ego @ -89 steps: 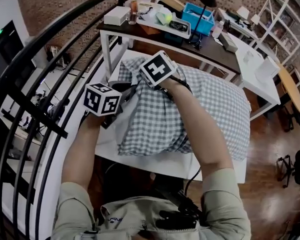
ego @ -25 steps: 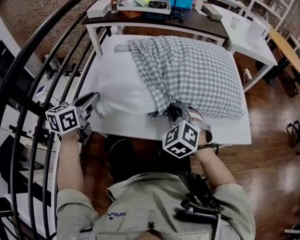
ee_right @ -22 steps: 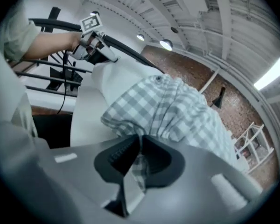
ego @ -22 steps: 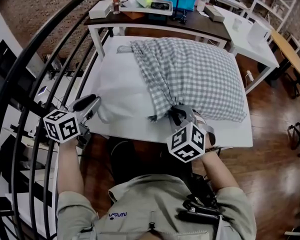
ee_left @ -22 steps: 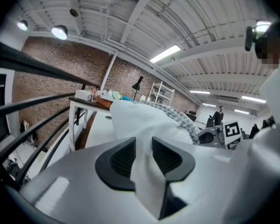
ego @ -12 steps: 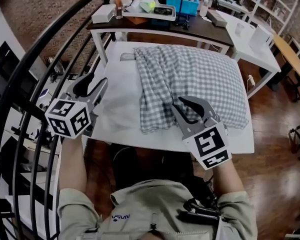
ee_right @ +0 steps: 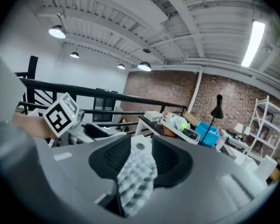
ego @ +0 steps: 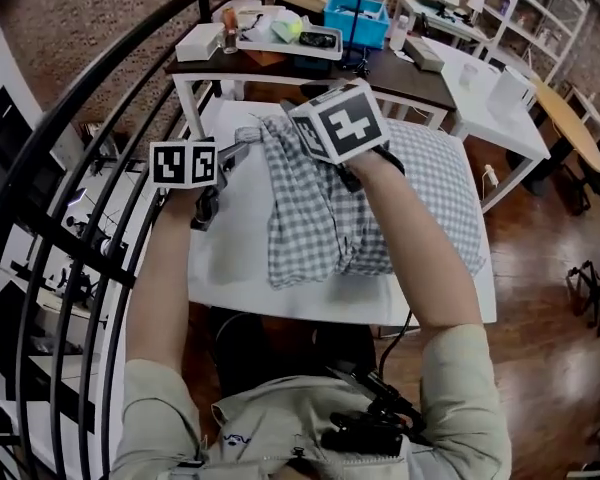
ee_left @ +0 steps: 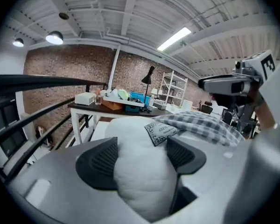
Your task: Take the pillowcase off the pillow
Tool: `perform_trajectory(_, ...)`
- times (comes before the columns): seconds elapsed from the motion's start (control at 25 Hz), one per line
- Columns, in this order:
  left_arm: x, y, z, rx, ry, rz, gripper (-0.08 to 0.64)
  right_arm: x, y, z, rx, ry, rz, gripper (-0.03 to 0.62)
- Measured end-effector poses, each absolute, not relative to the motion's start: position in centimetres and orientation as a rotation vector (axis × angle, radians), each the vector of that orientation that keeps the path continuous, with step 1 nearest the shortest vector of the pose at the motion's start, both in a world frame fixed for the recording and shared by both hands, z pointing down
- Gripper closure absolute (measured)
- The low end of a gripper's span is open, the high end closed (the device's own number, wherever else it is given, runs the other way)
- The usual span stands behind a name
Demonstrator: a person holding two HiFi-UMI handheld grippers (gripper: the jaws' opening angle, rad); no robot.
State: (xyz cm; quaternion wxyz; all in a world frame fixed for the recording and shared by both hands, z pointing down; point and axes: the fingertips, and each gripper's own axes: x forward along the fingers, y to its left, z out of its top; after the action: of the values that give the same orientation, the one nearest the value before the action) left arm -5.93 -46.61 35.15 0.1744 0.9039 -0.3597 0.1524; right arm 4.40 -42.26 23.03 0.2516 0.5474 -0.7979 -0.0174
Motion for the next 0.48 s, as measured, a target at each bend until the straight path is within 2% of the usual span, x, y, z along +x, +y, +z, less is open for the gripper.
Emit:
perform_trajectory(0.04, -5.5, -46.4, 35.6, 2.555, -0.986, 0.431, 0.237, 3.9, -43.9, 23.7, 1.465, -2.139, -0.032, 0.443)
perform_trajectory(0.08, -5.0, -45.9, 35.9, 2.565, -0.954, 0.435, 0.274, 3.5, -45.3, 24.6, 1.441, -2.103, -0.02, 0.429)
perform_trajectory(0.2, -3.9, -43.7, 35.6, 2.665, -0.909, 0.471, 0.441, 4.9, -47.9, 29.1, 1.393, -1.884, 0.07, 0.393)
perform_trajectory(0.28, -3.6, -42.4, 34.9, 2.751, -0.919, 0.498, 0.516, 6.1, -48.6, 32.3, 1.335, -1.762, 0.095, 0.394)
perform_trajectory(0.32, -3.5, -41.7, 34.4, 2.79, -0.93, 0.505, 0.526, 6.5, -48.7, 33.5, 1.31, -1.725, 0.093, 0.414)
perform_trajectory(0.36, -3.5, -41.2, 33.8, 2.825, -0.94, 0.505, 0.529, 6.9, -48.7, 34.1, 1.299, -1.709, 0.08, 0.526)
perform_trajectory(0.4, -3.5, -40.7, 33.1, 2.855, -0.949, 0.498, 0.531, 7.0, -48.9, 34.2, 1.297, -1.713, 0.056, 0.578)
perform_trajectory(0.48, -4.0, -40.0, 31.5, 2.897, -0.969, 0.452, 0.535, 7.6, -49.3, 32.9, 1.323, -1.716, -0.004, 0.58)
